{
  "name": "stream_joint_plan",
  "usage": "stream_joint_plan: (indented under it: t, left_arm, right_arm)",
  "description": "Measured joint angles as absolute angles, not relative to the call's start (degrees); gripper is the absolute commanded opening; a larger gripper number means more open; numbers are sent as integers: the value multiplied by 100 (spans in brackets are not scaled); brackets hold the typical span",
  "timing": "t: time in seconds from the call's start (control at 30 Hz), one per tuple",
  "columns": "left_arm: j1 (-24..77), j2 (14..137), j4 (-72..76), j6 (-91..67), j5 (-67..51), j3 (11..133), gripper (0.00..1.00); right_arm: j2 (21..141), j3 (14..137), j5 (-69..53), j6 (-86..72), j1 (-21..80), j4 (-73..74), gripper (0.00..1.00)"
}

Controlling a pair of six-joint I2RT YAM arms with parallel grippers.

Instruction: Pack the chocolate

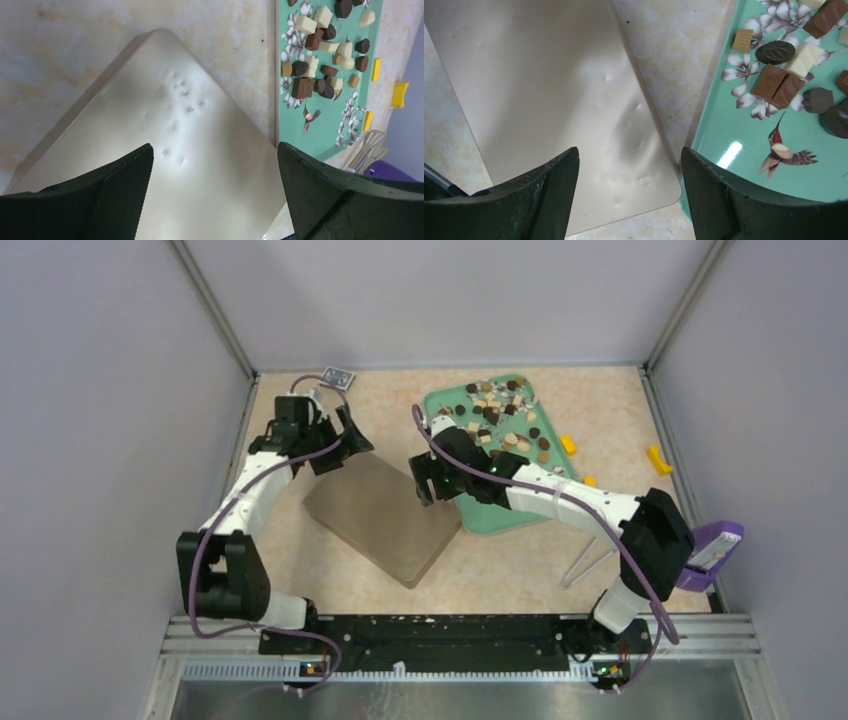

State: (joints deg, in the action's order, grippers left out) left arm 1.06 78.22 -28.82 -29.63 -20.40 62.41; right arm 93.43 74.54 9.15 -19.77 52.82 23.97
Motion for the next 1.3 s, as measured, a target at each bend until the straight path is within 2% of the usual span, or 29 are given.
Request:
stream_joint_plan:
  t: [0.3,0.43,0.6,0.73,1.07,1.3]
  left_arm:
    - [690,9703,-1728,-3339,-1992,6705,98]
    - [725,9813,-1302,-3439,-2025,6757,99]
    - [760,9627,-1594,-3354,-1968,6753,99]
    - [770,8986,-2414,-3175,-1616,7013,99]
    - [770,5352,-2869,-2683,-60,6584,99]
    - [770,4244,-3889,-2624,952,5769,99]
  right_arm:
    - [9345,6289,482,-2410,5275,1675,72]
    - [9301,6167,331,-2687,5282,1317,73]
    - [9100,6206,628,-2698,5282,1706,79]
    - [8405,6361,1457,-2591,5249,1953,89]
    - [6189,6578,4379,-2005,5120,1715,93]
    - [5207,6528,5618,-1151,5120,1531,94]
